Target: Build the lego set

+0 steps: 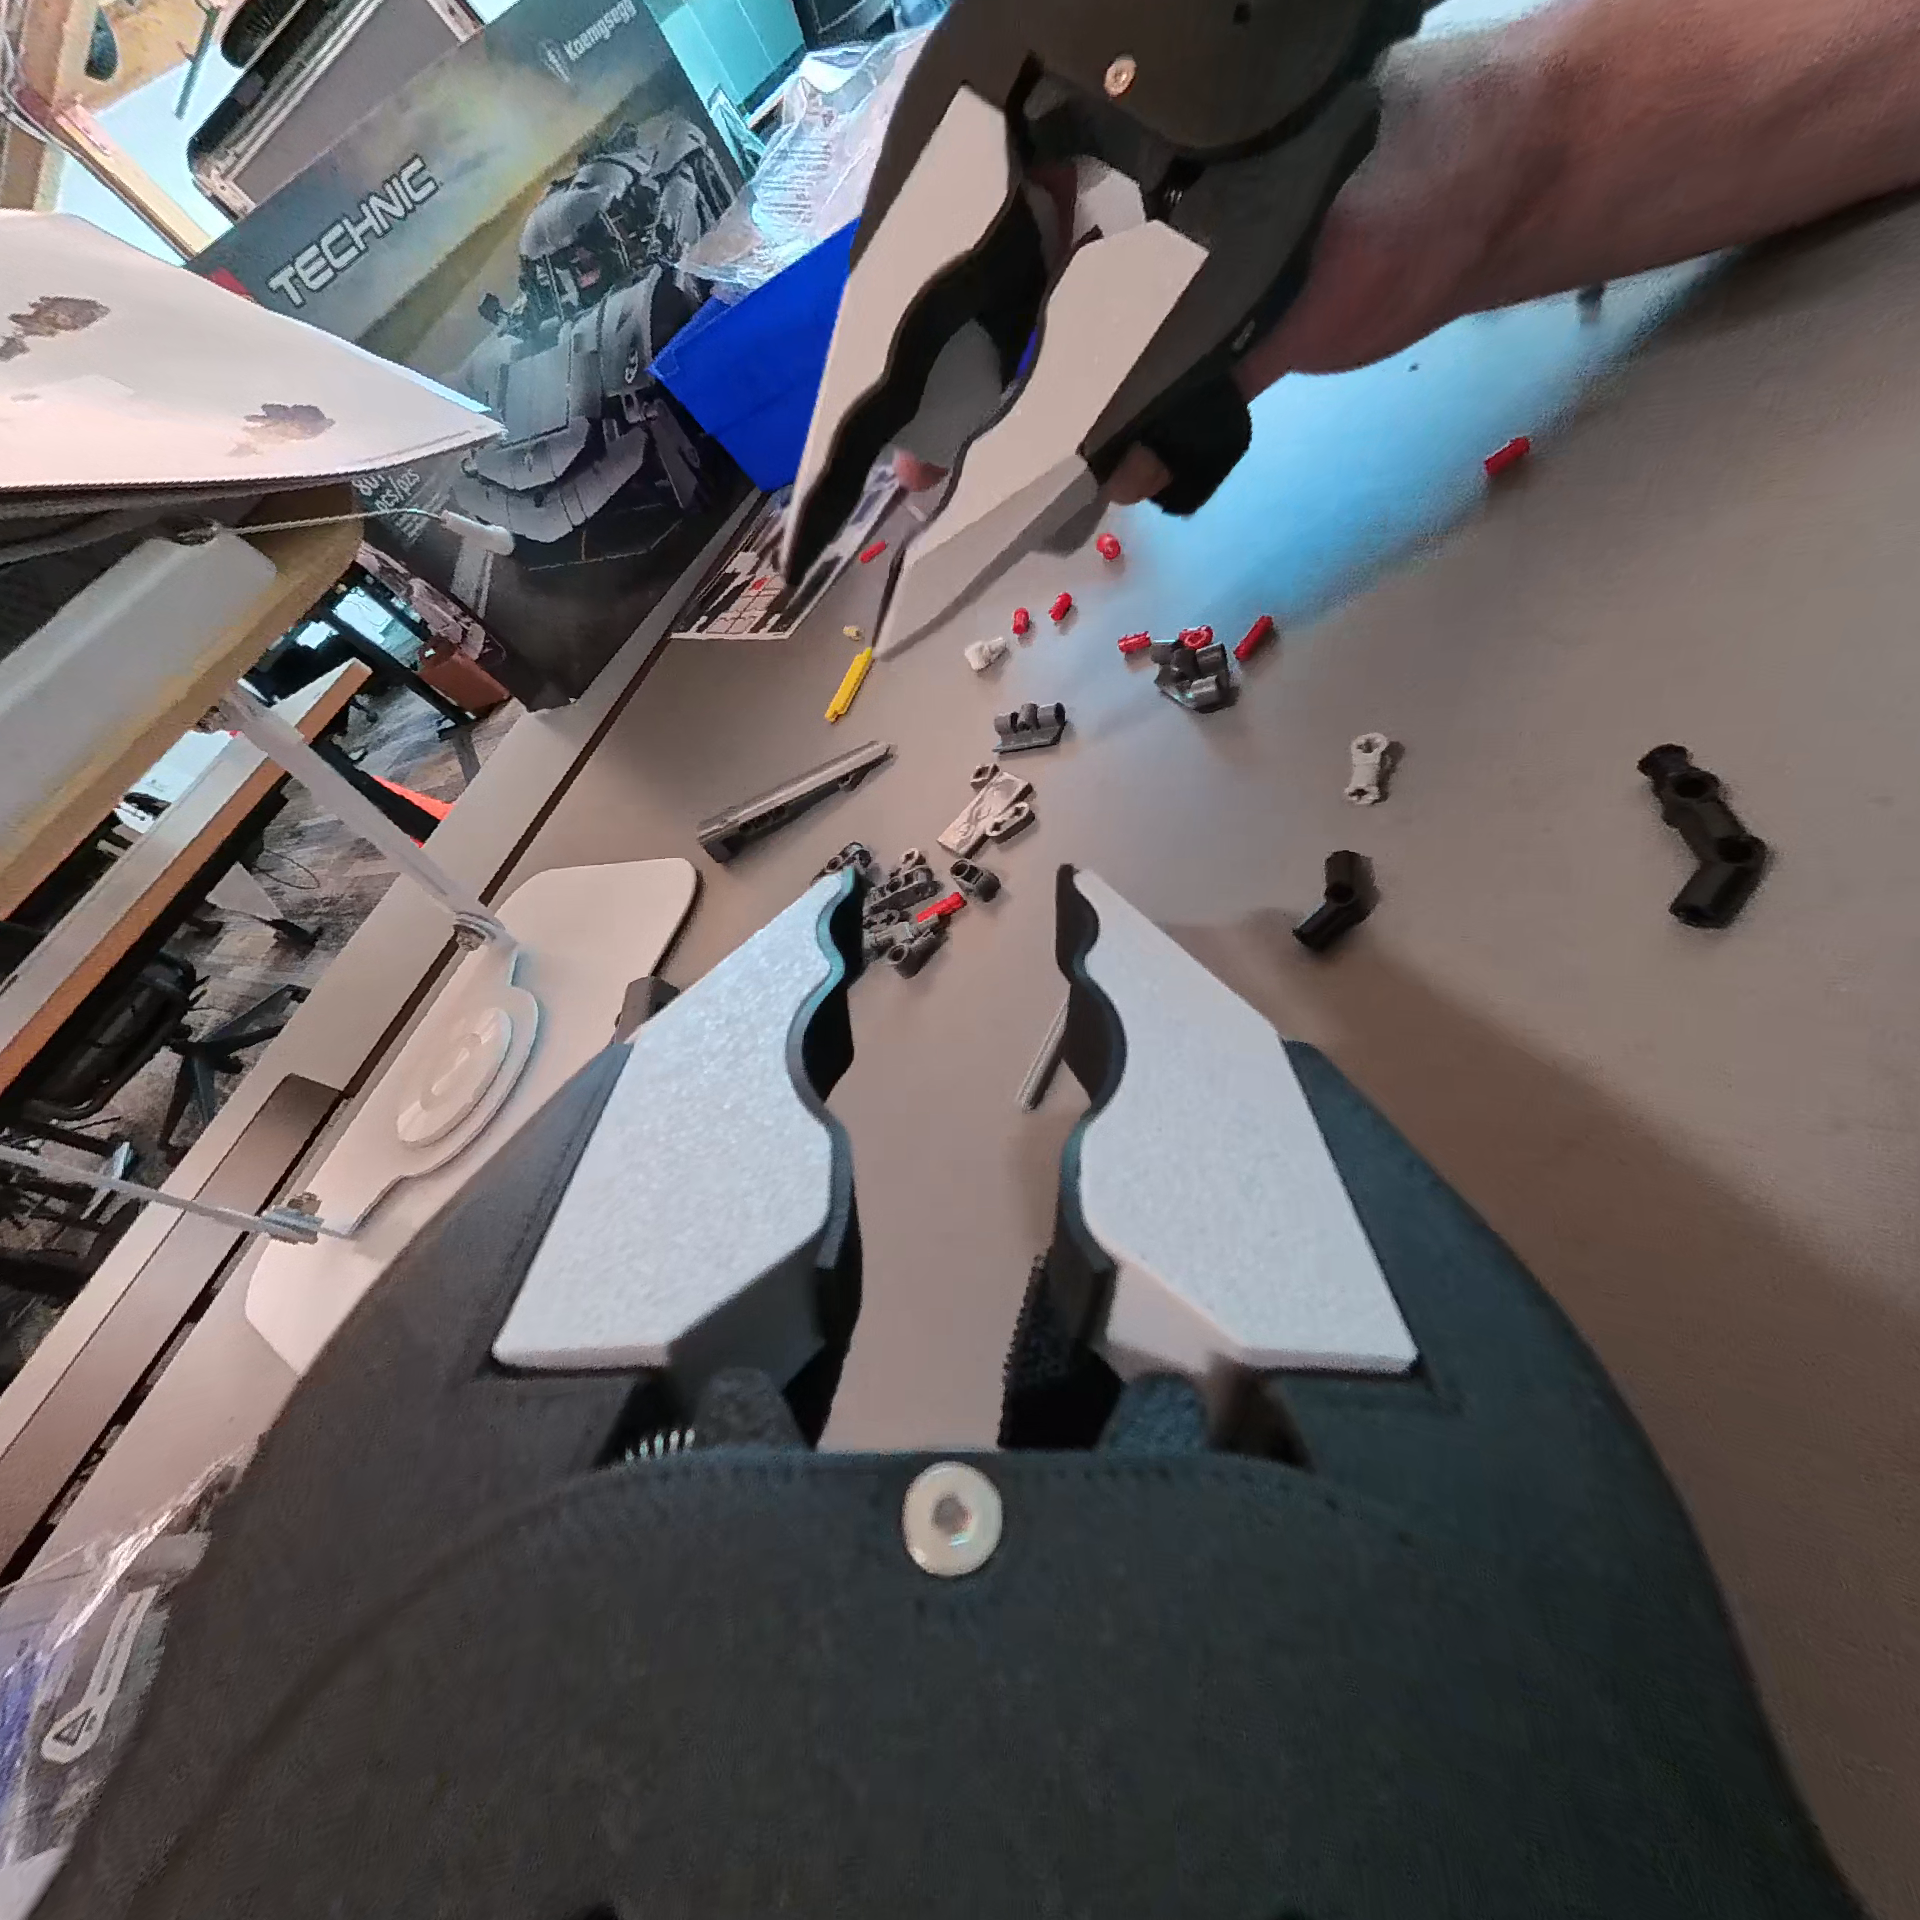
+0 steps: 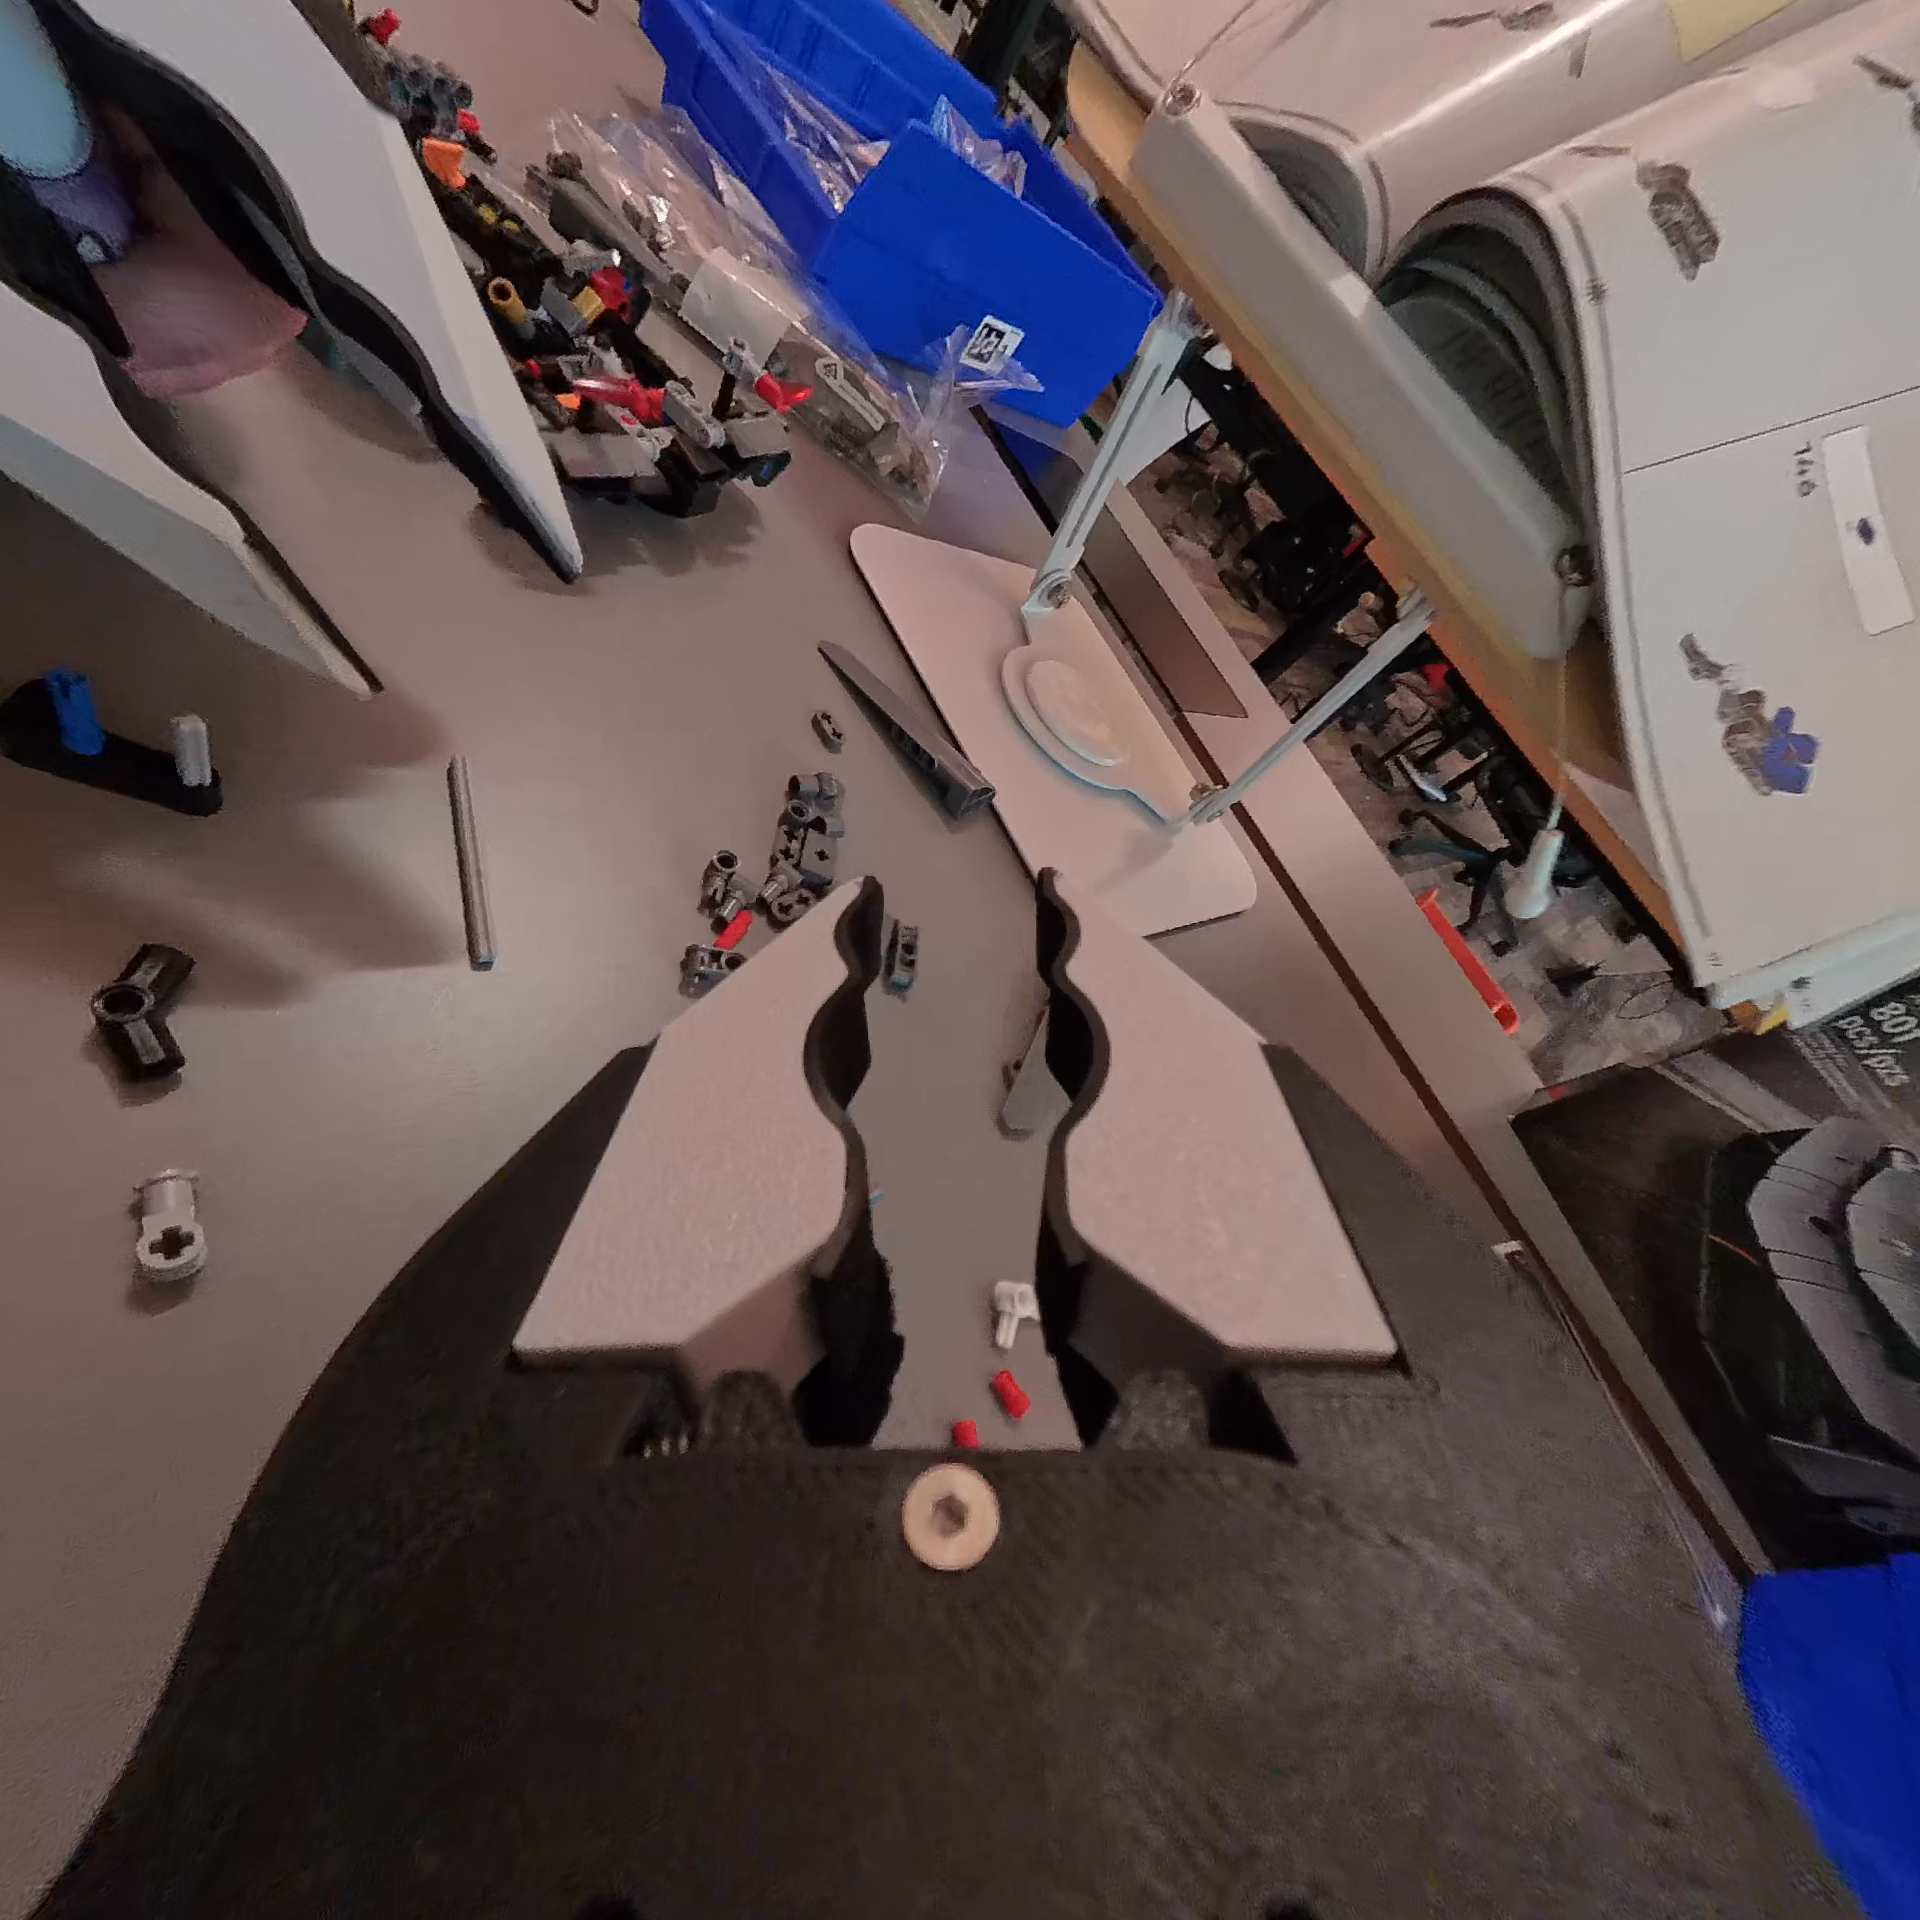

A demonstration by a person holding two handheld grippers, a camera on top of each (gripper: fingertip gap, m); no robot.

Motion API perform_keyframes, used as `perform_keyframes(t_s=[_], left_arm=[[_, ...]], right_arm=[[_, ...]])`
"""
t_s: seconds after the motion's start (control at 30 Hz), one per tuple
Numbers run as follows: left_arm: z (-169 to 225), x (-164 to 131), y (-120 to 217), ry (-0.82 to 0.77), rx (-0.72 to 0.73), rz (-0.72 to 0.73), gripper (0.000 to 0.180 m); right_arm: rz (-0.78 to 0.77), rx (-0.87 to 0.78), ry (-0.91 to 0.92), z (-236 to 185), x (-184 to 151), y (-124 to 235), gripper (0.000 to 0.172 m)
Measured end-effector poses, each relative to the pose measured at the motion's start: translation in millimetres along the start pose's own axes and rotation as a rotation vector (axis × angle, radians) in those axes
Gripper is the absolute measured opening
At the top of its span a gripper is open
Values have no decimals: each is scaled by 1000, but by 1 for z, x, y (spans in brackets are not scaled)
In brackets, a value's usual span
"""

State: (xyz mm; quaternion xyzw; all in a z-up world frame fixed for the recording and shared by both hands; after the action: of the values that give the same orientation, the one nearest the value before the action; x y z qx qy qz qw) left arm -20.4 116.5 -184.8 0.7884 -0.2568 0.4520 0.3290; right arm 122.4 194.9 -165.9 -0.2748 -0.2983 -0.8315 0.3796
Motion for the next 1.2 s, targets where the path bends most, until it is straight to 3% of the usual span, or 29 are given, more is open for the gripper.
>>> perform_keyframes(t_s=[0.53,0.9,1.2], left_arm=[[-2,1,-3,-12,44,-22,32],[1,3,-2,-26,38,-32,31],[3,2,-4,-38,37,-41,30]], right_arm=[[34,73,-33,4,32,41,25],[-77,380,-183,-57,33,93,29],[-122,603,-153,-118,34,81,31]])
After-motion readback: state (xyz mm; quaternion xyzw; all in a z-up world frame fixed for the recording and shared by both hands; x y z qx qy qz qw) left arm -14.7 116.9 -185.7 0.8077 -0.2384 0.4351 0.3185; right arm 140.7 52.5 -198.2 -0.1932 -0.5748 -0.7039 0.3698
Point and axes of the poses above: each gripper's, where its closed fingertips meet, y back along the fingers, x out of its top, z = x × y across the jaws, the point moved 6 cm from there along y, back along the fingers, and after that the axes turned 9 degrees about y, right-handed, at the moved point
